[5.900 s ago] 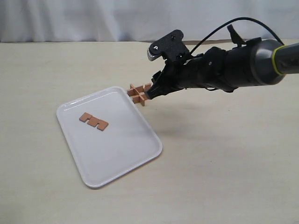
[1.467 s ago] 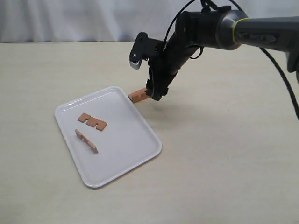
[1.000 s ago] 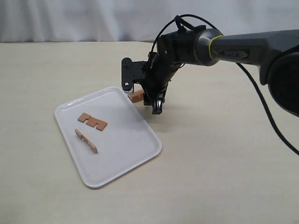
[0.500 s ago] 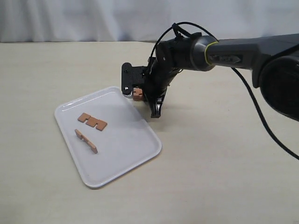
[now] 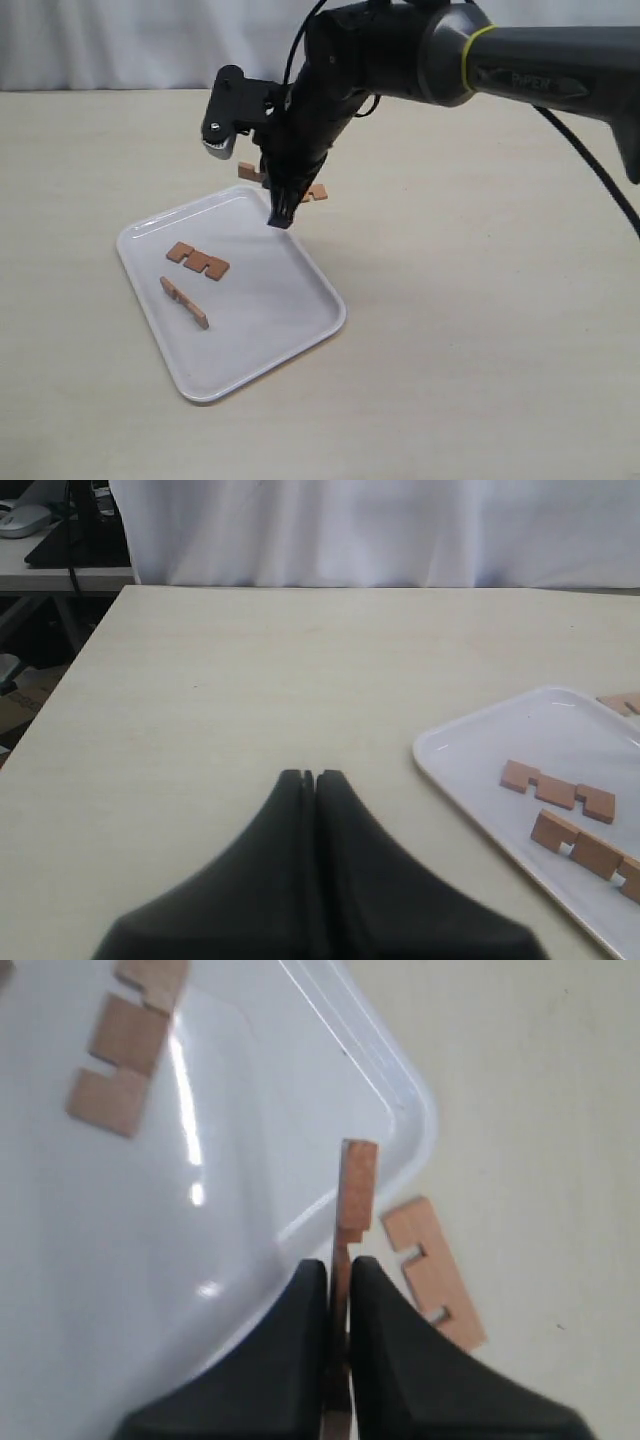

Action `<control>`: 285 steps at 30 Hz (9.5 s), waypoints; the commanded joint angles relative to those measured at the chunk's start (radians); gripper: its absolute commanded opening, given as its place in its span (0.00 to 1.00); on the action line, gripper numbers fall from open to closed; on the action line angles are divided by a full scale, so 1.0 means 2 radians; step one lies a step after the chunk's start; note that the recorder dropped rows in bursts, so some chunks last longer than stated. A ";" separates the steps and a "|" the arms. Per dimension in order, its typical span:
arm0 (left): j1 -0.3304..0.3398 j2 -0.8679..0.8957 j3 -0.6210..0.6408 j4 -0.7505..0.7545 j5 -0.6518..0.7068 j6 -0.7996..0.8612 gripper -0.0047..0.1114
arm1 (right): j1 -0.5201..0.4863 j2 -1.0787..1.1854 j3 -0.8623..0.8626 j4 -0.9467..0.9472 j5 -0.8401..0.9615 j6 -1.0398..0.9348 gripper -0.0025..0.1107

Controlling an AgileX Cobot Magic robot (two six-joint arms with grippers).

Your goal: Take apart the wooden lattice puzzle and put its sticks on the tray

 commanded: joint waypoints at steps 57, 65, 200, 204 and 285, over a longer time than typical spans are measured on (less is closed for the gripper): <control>-0.004 -0.001 0.001 0.000 -0.009 0.000 0.04 | -0.080 0.113 -0.178 0.006 0.104 0.130 0.56; -0.004 -0.001 0.001 0.000 -0.009 0.000 0.04 | -0.080 0.195 -0.287 0.065 0.186 0.065 0.57; -0.004 -0.001 0.001 0.000 -0.009 0.000 0.04 | -0.299 -0.414 0.419 0.027 -0.073 0.324 0.06; -0.004 -0.001 0.001 0.000 -0.009 0.000 0.04 | -0.293 -0.503 0.483 0.033 -0.171 0.344 0.06; -0.004 -0.001 0.001 0.000 -0.009 0.000 0.04 | -0.142 -1.063 0.855 -0.027 -0.205 0.370 0.06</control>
